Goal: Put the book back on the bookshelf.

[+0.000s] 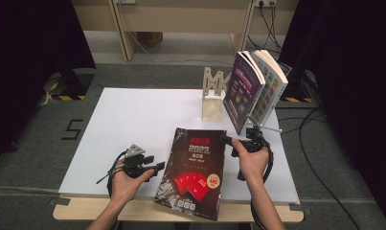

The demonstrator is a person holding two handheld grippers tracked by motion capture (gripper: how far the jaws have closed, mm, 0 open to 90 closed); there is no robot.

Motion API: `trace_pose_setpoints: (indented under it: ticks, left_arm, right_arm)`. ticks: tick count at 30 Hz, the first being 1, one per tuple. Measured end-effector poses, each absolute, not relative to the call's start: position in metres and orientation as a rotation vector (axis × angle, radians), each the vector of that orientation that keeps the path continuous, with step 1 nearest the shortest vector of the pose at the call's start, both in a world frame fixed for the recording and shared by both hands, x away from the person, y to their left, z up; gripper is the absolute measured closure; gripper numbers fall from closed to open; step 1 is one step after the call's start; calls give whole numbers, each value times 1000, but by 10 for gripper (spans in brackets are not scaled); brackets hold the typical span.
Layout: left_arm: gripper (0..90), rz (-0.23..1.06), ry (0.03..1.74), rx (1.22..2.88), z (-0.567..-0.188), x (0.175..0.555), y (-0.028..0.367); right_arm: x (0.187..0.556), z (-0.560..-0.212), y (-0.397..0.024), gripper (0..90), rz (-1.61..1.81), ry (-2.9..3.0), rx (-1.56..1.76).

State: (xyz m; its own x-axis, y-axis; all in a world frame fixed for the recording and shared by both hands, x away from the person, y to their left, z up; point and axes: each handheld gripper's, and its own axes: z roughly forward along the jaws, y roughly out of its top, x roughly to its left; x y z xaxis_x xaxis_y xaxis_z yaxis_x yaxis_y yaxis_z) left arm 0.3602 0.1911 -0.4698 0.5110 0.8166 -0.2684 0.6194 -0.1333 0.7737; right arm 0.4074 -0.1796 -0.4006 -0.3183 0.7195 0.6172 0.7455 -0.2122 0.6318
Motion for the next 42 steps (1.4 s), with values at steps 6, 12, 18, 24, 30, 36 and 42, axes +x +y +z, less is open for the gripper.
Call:
trace_pose_setpoints:
  ticks: [6,12,18,24,30,36,42]
  left_arm:
    - [419,275,1181,1839,-466,362,189]
    - [420,274,1152,1842,-460,367,182]
    - [419,277,1126,1843,-453,371,177]
    - [418,291,1119,1828,-449,375,174]
    - [415,297,1096,1828,-445,378,168]
    - [412,300,1077,1820,-440,380,164]
    - [412,299,1061,1814,-435,384,159]
  right_arm:
    - [409,-387,-184,877,-1665,-1954,-1844]
    - [410,-375,-187,876,-1730,-1968,-1868]
    - [411,-365,-189,876,-1776,-1953,-1895]
    - [412,-357,-189,876,-1823,-1966,-1912]
    - [413,-350,-188,876,-1860,-1974,-1923]
    - [413,-344,-187,876,-1882,-1980,-1933]
    - [412,-336,-191,876,-1923,-1966,-1950]
